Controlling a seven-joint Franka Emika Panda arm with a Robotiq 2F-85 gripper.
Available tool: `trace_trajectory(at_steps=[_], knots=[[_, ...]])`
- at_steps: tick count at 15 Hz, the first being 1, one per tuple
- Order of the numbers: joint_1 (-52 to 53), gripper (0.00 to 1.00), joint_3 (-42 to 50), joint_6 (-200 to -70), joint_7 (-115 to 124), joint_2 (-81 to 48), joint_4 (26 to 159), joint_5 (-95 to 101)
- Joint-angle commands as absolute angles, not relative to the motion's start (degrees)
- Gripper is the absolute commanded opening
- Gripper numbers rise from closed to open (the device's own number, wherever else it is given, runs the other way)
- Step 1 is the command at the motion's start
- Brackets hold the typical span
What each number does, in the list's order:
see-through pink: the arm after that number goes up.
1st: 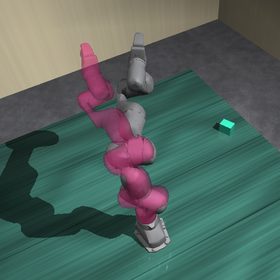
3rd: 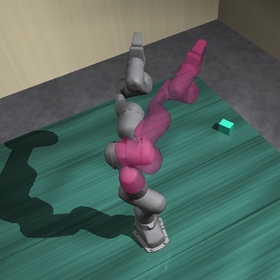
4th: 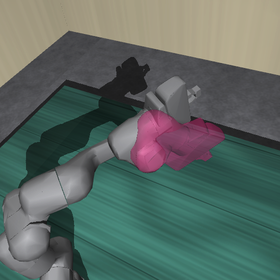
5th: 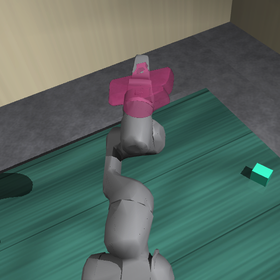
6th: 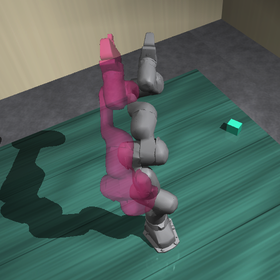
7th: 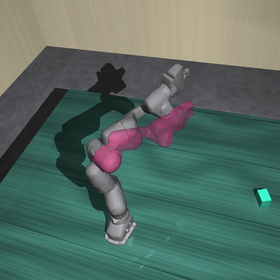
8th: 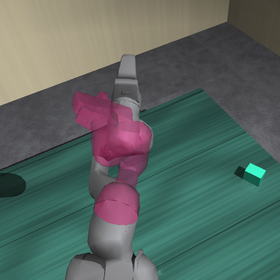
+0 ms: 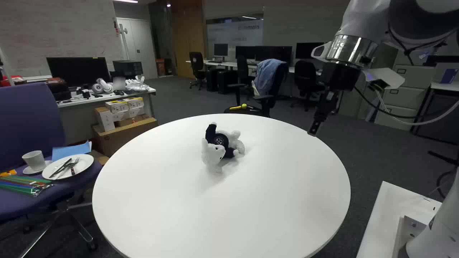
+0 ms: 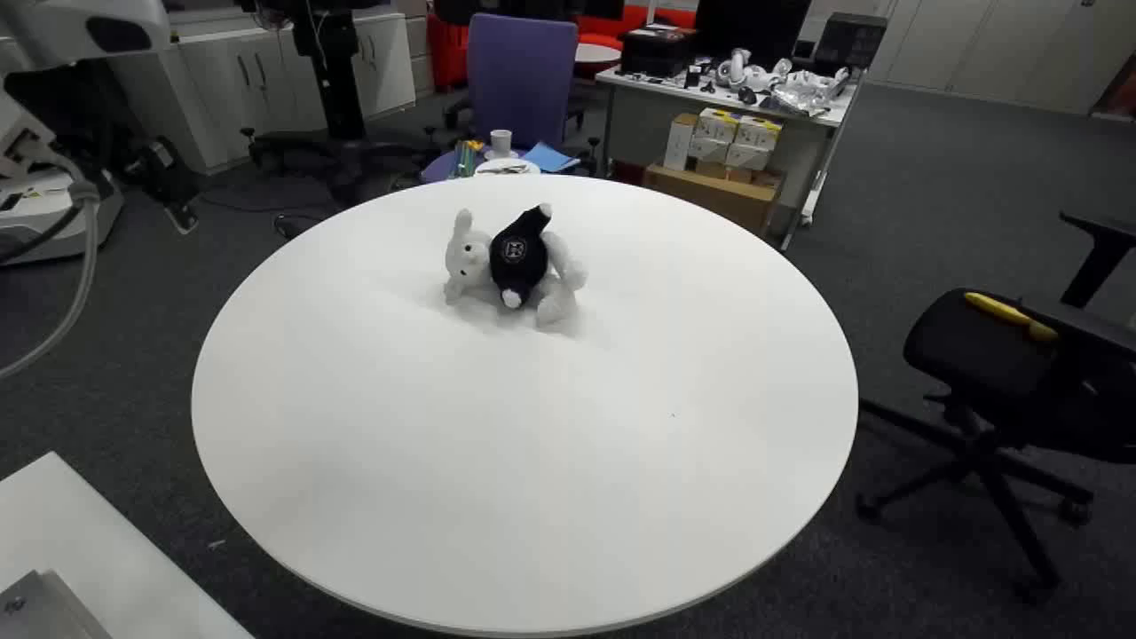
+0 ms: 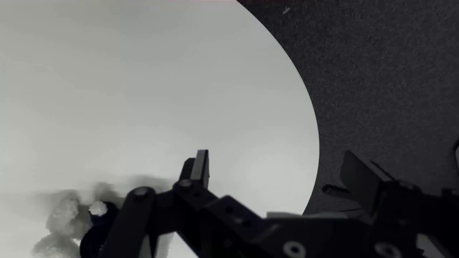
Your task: Pick up the stuffed toy and place it seated the right way up on the table
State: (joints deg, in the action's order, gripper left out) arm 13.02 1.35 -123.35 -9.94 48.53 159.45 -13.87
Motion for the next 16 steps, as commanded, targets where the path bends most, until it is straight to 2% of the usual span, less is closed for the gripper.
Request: trace_trajectory(at_steps=[1,6,16], knots=[[12.7,1.00,1.1,-123.1,-10.1,48.5,159.3,-14.1],[11.4,1.00,0.4,-125.8,-6.9,46.1,157.6,-14.9],[1.1,1.00,0.6,-128.7,15.2,23.4,130.4,-16.3]])
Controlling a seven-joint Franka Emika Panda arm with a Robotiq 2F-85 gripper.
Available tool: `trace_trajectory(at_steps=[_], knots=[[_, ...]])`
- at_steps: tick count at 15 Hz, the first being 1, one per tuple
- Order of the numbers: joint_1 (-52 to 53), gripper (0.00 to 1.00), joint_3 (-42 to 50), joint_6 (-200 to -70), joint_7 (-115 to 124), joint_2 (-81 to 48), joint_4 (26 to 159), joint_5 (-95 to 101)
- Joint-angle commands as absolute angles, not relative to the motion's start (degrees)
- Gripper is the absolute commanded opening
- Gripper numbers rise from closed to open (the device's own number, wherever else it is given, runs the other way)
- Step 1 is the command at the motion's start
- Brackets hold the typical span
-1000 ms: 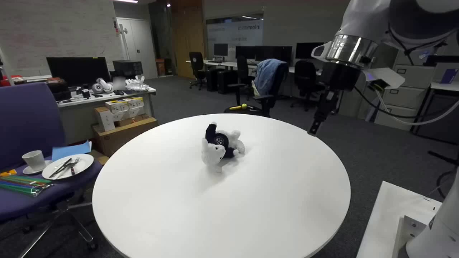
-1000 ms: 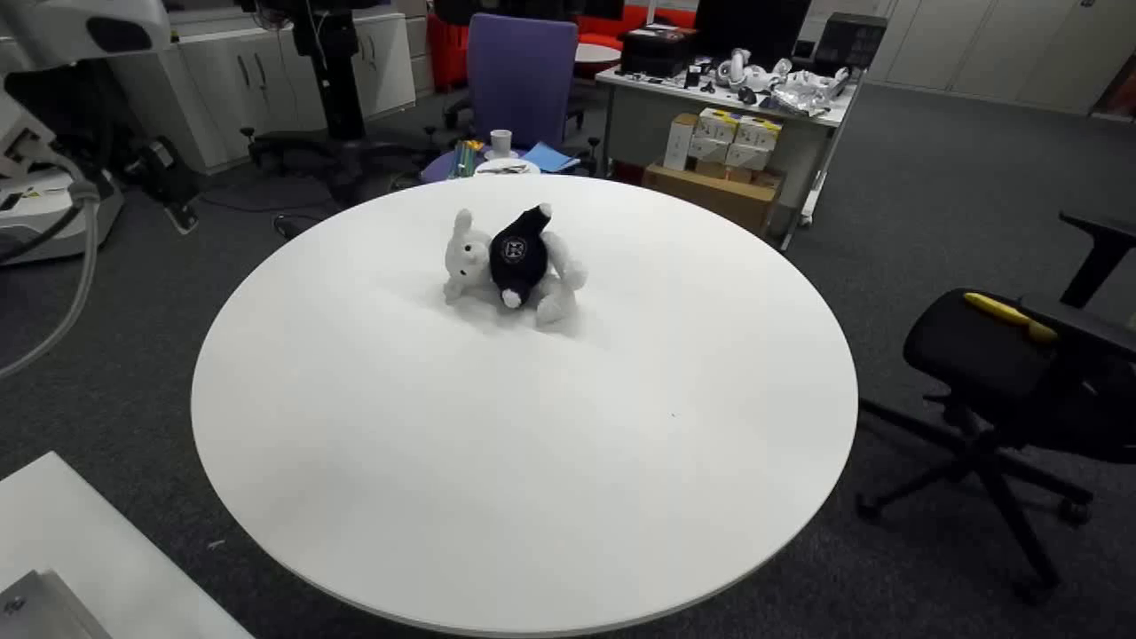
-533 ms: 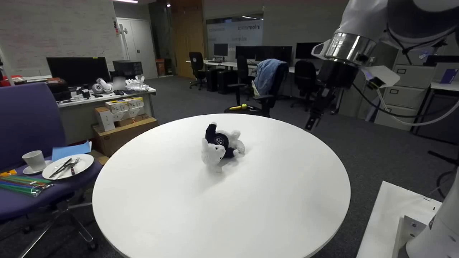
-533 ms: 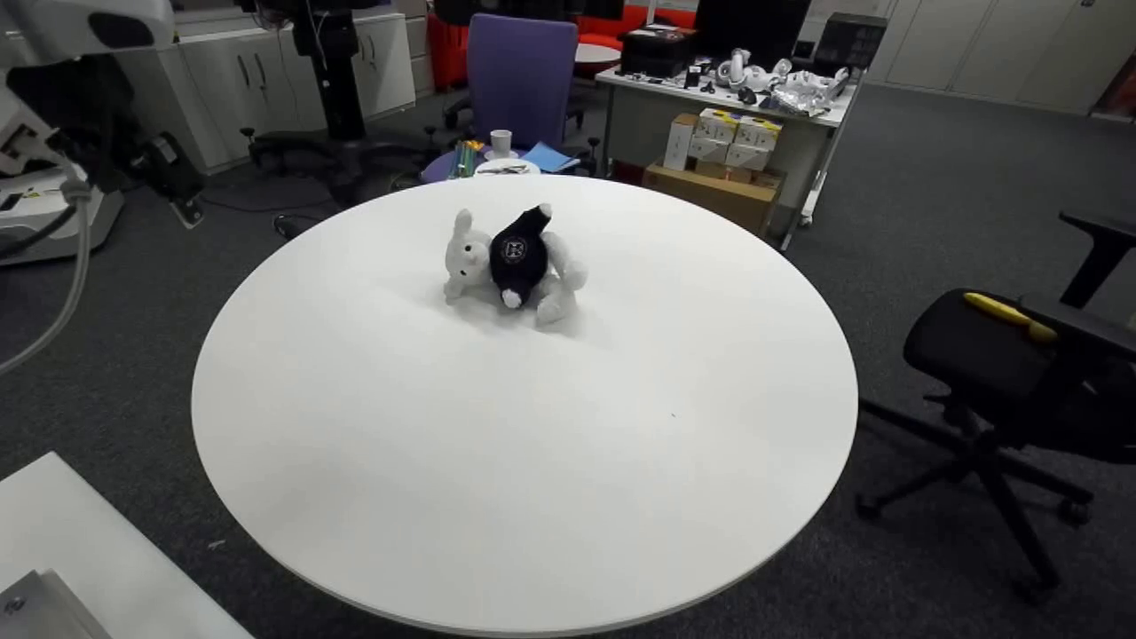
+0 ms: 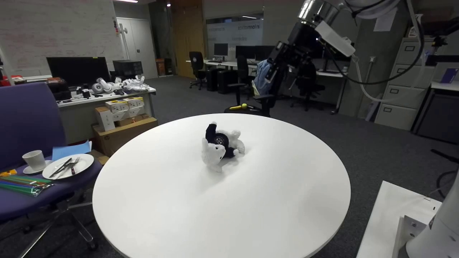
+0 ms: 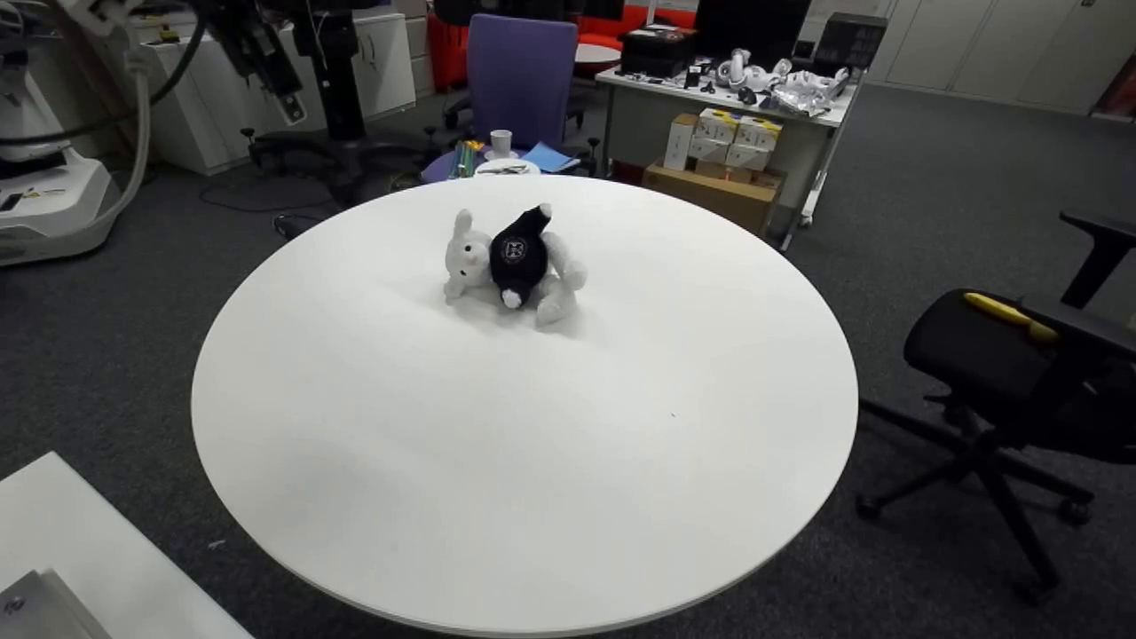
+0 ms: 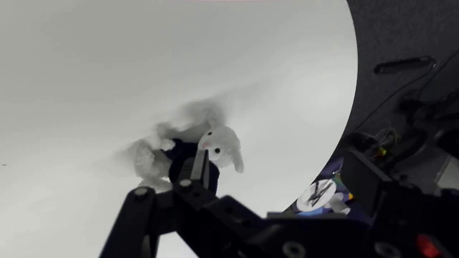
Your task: Pick up the stuffed toy and place it seated the right way up on the table
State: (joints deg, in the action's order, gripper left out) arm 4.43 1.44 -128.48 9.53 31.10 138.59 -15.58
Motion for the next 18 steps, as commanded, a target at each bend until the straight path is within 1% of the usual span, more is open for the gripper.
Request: trace_trajectory(at_steps=[1,4,5,11,12,18], knots=[[0.1,1.00,0.3,-129.1,17.8,21.3,128.7,-16.2],[-0.9,1.00,-0.9,-129.1,26.7,18.7,126.7,-17.6],[-0.5,1.00,0.1,-128.4,21.7,20.4,128.8,-16.2],[-1.0,1.00,-1.2,-129.2,28.4,18.0,126.8,-17.1],[-1.4,1.00,-1.7,-130.7,32.5,16.6,125.4,-18.1],[-1.2,1.00,-2.4,-129.7,53.6,6.5,112.4,-17.2]])
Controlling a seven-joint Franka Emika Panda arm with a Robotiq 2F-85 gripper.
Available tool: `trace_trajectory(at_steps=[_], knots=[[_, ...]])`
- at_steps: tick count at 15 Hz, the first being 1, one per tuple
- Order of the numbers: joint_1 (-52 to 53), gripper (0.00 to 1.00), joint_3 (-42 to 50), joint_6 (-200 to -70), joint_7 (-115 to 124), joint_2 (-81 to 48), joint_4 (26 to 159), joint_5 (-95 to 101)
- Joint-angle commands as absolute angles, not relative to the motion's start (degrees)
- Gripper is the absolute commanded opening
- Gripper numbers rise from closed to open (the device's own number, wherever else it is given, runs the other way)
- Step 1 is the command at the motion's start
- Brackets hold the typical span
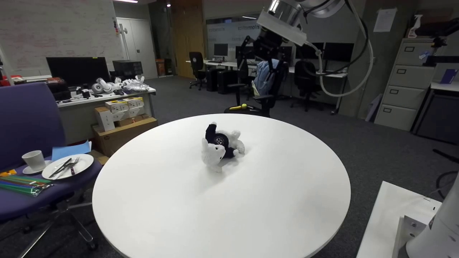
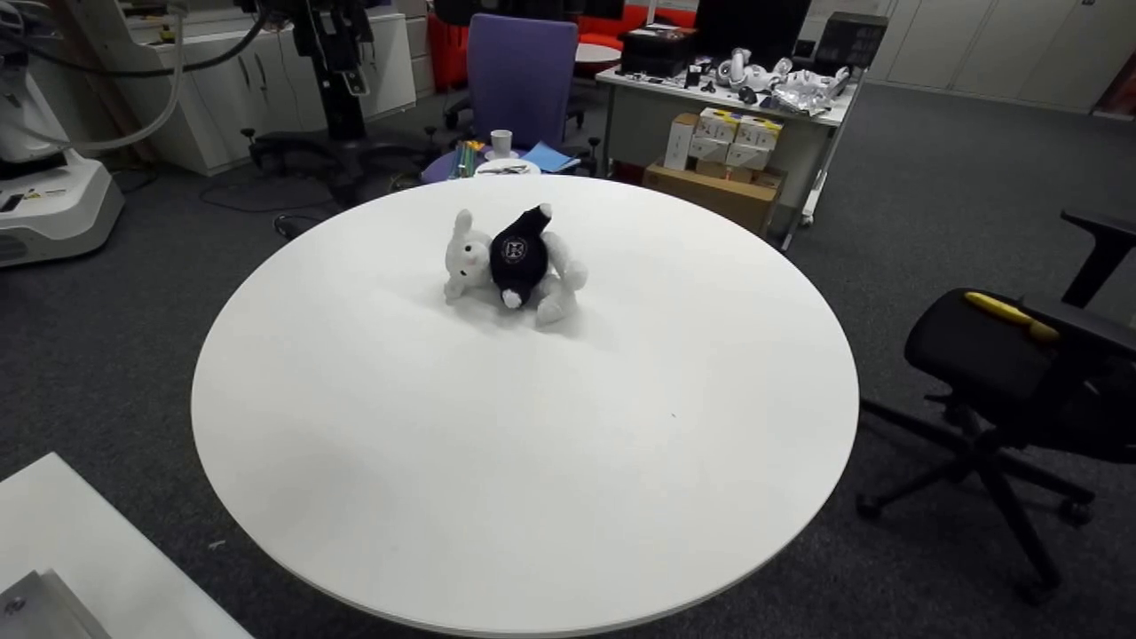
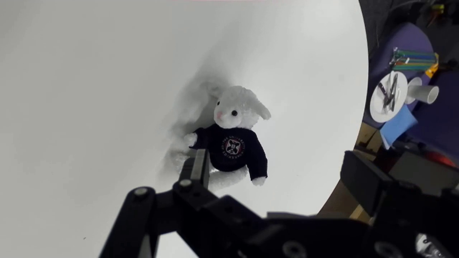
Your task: Pick up the stuffed toy and place it seated the right way up on the table
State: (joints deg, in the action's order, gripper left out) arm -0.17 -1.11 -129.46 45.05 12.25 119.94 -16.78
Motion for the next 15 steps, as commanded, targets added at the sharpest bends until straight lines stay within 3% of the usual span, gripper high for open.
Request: trace_trajectory(at_steps=[1,8,15], knots=[[-1.0,1.00,-2.4,-129.9,57.3,4.8,110.4,-16.7],[0.4,1.00,-0.6,-134.4,82.6,-8.7,98.7,-8.0],[0.7,1.00,2.7,-132.4,90.6,-19.2,92.0,-5.8]])
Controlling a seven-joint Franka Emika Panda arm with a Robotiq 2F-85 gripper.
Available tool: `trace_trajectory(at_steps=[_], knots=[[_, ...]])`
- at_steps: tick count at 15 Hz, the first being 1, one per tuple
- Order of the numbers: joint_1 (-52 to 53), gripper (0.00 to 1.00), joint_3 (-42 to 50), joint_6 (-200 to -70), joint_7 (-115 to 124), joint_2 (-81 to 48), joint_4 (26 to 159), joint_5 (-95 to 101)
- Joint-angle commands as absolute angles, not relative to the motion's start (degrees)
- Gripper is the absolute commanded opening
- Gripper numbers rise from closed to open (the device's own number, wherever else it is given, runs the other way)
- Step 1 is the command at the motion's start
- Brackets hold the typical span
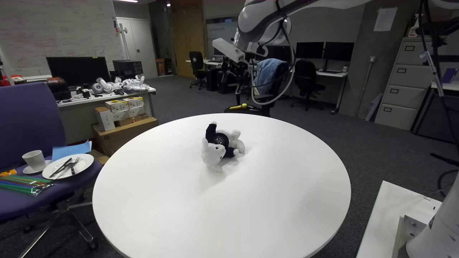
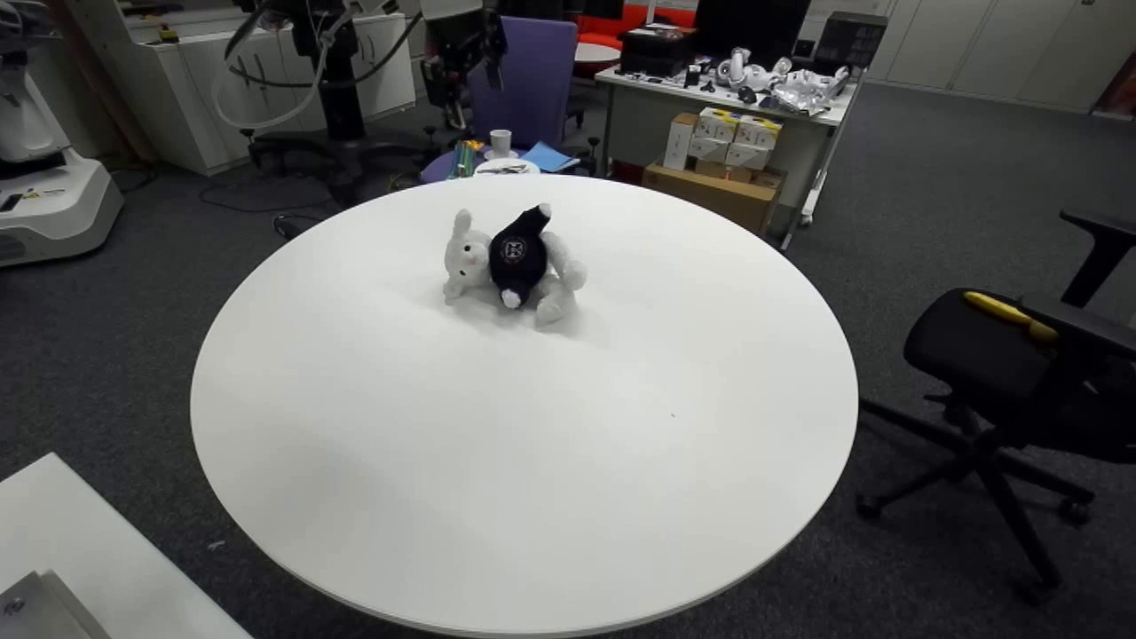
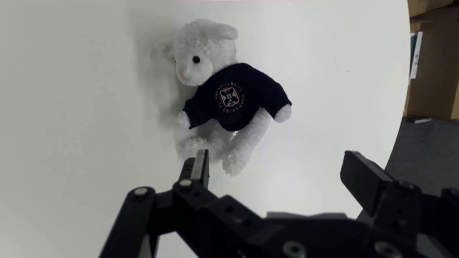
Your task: Pick up the stuffed toy and place it seated the right way up on the table
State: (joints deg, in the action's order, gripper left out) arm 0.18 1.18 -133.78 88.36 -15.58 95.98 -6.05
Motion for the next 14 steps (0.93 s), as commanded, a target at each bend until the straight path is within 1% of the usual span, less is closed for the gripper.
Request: trace_trajectory(at_steps=[1,8,9,14], knots=[[0.5,1.00,2.8,-132.3,90.0,-20.2,91.7,-6.6],[-1.6,1.00,1.2,-127.7,80.4,-22.7,92.2,-13.5],[0.3,1.00,2.9,-130.7,83.8,-23.0,93.2,-11.4],[0.2,1.00,2.8,-129.6,81.9,-23.2,93.2,-12.5]])
